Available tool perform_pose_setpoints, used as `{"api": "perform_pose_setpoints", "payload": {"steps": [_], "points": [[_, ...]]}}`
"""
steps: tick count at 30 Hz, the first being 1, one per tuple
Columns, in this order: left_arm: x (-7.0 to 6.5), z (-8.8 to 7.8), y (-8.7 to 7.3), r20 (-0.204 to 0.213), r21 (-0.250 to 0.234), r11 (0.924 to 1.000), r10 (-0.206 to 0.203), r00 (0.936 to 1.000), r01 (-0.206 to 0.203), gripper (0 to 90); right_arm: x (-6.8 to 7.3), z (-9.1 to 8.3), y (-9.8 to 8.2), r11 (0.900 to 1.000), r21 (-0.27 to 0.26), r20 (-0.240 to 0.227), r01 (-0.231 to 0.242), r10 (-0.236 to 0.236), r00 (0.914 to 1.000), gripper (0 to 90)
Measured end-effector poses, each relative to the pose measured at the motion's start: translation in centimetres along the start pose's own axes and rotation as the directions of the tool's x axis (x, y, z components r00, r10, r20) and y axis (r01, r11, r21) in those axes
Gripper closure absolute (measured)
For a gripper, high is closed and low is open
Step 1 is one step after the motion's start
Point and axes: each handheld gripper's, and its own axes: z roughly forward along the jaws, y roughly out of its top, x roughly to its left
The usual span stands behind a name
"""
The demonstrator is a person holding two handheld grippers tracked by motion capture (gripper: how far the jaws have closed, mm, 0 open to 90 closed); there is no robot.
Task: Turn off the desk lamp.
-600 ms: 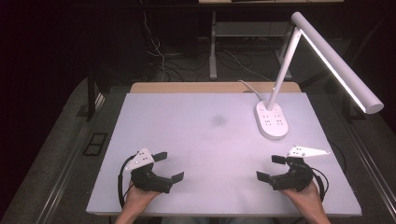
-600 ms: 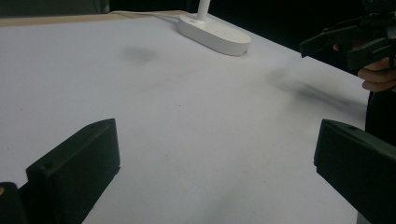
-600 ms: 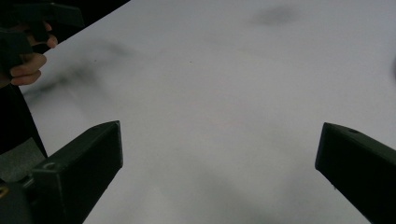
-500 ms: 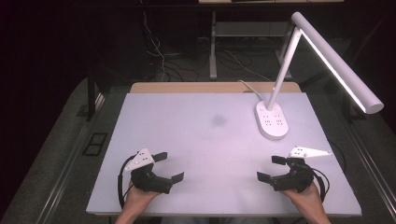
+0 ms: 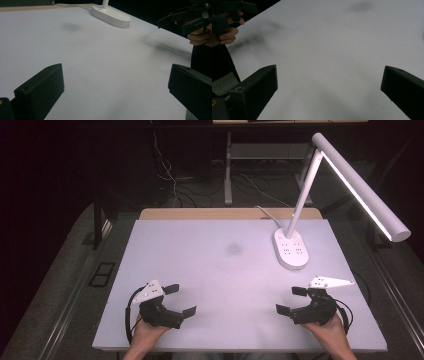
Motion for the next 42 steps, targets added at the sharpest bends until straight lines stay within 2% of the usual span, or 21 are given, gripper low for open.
{"api": "perform_pose_setpoints", "payload": {"steps": [20,29,42], "points": [[-0.2,0.1,-0.1,0.001,0.021,0.9997,0.012,0.9999,-0.012,0.0,-0.6,-0.6,0.6,1.0,0.016,0.002,-0.016,0.016,0.9999,0.8],[-0.3,0.1,-0.2,0.001,0.024,0.9997,0.011,0.9999,-0.011,0.0,-0.6,-1.0,1.9,1.0,0.021,0.0,-0.009,0.009,1.0,0.8],[-0.3,0.1,-0.2,-0.002,0.025,0.9996,0.012,0.9999,-0.012,0.0,-1.6,-1.9,4.0,1.0,0.031,0.014,-0.005,0.005,0.9999,0.9]]}}
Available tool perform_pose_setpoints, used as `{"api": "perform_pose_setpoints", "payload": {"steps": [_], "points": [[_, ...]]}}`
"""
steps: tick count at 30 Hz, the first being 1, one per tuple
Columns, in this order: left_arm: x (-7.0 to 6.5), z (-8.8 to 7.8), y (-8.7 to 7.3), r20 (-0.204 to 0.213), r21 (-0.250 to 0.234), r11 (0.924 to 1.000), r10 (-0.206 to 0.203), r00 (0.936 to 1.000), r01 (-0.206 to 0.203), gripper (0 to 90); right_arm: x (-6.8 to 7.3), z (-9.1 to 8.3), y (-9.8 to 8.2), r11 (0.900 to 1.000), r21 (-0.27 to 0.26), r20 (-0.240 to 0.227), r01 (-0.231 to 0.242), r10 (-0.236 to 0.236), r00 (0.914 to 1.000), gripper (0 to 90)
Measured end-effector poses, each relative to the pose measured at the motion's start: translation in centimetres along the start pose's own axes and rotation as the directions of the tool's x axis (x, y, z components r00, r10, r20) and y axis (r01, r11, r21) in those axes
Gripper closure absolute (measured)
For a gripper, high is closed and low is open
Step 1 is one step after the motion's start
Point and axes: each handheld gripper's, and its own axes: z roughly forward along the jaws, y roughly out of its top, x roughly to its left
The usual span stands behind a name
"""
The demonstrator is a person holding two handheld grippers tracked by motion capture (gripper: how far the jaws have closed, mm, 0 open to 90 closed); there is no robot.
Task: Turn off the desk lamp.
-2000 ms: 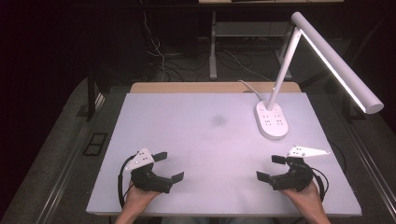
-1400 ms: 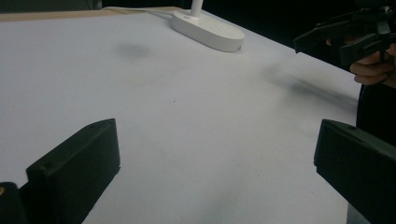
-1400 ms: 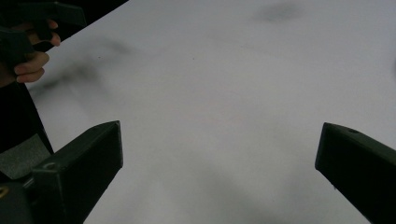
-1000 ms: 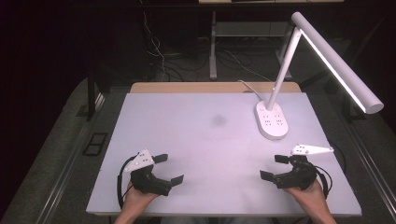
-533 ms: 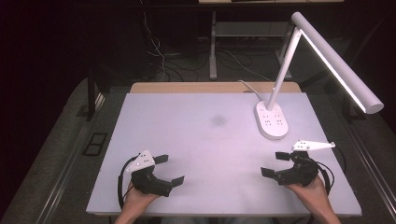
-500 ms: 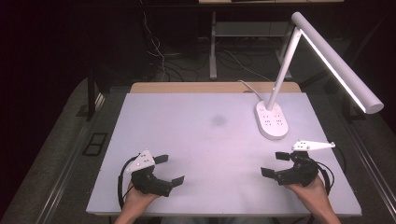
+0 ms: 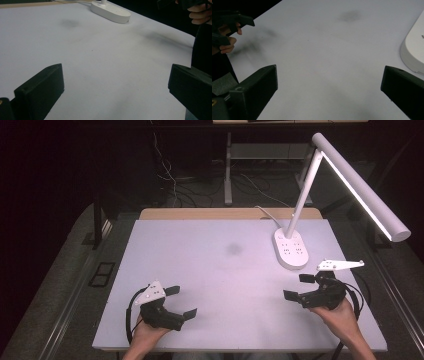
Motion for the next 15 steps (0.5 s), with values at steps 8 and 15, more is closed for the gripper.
{"api": "perform_pose_setpoints", "payload": {"steps": [8,15], "points": [[0.0,0.0,0.0,0.001,-0.002,1.0,0.001,1.0,-0.001,0.0,-0.7,-0.3,1.2,1.0,0.0,0.01,0.003,-0.003,0.9999,0.9],[0.0,0.0,0.0,0.0,-0.003,1.0,-0.003,1.0,0.003,0.0,-1.5,-0.7,2.5,1.0,-0.005,0.02,0.011,-0.01,0.9997,0.9]]}}
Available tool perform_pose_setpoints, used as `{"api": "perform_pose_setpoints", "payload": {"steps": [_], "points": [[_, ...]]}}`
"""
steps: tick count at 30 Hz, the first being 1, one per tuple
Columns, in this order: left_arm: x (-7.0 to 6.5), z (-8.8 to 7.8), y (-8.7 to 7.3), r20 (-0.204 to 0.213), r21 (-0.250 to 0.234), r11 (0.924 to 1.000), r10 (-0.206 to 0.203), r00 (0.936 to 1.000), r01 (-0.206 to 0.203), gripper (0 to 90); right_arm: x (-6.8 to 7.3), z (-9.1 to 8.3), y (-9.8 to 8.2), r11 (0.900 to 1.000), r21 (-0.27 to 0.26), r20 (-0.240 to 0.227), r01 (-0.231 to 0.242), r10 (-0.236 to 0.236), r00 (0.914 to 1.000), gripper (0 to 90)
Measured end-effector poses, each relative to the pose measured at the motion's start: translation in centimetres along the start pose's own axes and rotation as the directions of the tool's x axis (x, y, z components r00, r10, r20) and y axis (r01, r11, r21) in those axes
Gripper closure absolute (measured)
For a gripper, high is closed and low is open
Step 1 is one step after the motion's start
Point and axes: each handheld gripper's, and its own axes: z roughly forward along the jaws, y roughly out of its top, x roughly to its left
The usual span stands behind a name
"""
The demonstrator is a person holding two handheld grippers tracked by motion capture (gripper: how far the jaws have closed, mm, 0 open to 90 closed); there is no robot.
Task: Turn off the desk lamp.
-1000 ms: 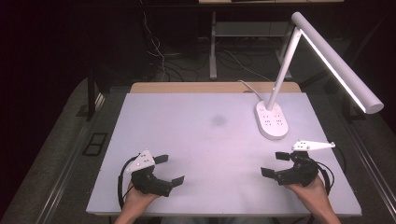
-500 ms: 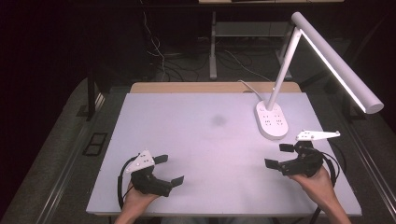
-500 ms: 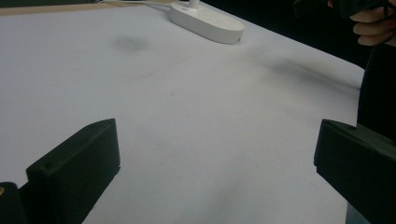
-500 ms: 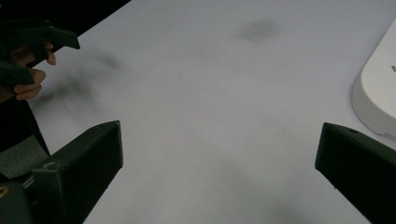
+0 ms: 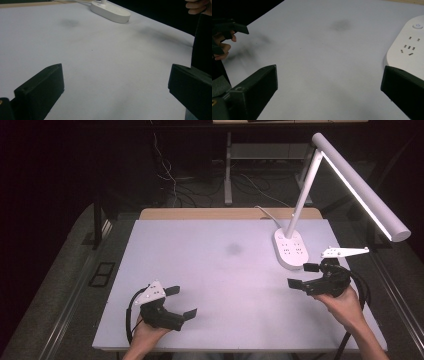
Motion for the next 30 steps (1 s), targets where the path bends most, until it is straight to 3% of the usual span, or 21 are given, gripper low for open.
{"api": "perform_pose_setpoints", "payload": {"steps": [7,8,11,30], "points": [[0.0,0.0,0.0,0.0,0.0,1.0,0.0,1.0,0.0,0.0,-0.8,0.0,0.7,1.0,0.014,0.02,0.005,-0.005,0.9998,0.9],[0.0,0.0,0.0,-0.001,0.0,1.0,0.0,1.0,0.0,0.0,-1.1,0.0,1.0,1.0,0.026,0.023,0.004,-0.005,0.9997,4.6],[0.0,0.0,0.0,-0.001,0.001,1.0,0.0,1.0,0.0,0.0,-1.5,-0.1,1.3,1.0,0.016,0.009,-0.001,0.001,1.0,5.1],[0.0,0.0,0.0,-0.002,0.001,1.0,-0.001,1.0,0.001,0.0,-3.8,-0.1,3.8,1.0,0.024,0.055,0.007,-0.008,0.9985,5.1]]}}
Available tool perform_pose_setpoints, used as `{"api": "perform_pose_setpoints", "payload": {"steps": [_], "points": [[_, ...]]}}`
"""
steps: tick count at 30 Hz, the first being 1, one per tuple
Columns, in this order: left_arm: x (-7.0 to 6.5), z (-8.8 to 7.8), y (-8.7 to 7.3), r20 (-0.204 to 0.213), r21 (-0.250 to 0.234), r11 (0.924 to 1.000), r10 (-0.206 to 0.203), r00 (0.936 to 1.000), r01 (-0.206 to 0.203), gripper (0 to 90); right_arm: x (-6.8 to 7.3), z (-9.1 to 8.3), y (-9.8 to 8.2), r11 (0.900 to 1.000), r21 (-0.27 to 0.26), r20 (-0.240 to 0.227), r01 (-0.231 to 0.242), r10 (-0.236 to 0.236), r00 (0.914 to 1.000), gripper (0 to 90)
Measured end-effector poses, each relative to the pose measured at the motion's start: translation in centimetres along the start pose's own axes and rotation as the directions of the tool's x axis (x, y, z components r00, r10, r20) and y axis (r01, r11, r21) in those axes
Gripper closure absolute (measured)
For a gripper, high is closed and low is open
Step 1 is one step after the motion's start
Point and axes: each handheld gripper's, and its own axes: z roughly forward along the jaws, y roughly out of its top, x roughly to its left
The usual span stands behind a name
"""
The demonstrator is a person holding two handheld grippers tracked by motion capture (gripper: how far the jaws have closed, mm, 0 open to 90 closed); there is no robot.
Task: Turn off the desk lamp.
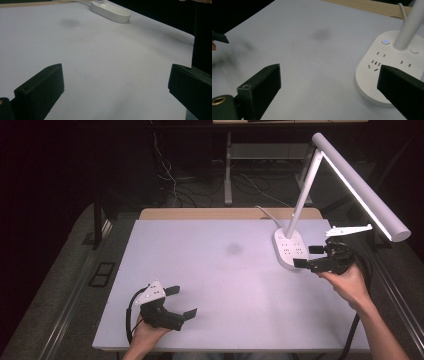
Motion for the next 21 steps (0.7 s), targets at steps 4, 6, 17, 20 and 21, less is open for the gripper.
{"api": "perform_pose_setpoints", "payload": {"steps": [4,6,17,20,21], "points": [[0.0,0.0,0.0,-0.001,0.001,1.0,0.001,1.0,-0.001,0.0,-0.7,0.3,0.4,1.0,0.003,0.005,-0.007,0.007,1.0,5.1],[0.0,0.0,0.0,-0.002,0.0,1.0,0.001,1.0,-0.001,0.0,-1.0,0.4,0.6,1.0,0.008,0.007,-0.007,0.007,1.0,5.1],[0.0,0.0,0.0,0.001,-0.001,1.0,-0.001,1.0,0.001,0.0,-3.2,1.2,1.7,0.999,0.03,0.033,-0.026,0.025,0.9992,5.1],[0.0,0.0,0.0,0.002,0.0,1.0,-0.001,1.0,0.001,0.0,-3.6,1.4,1.8,0.999,0.026,0.036,-0.024,0.023,0.9991,5.1],[0.0,0.0,0.0,0.003,0.0,1.0,-0.001,1.0,0.001,0.0,-4.0,1.7,1.9,0.999,0.032,0.041,-0.028,0.026,0.9988,5.2]]}}
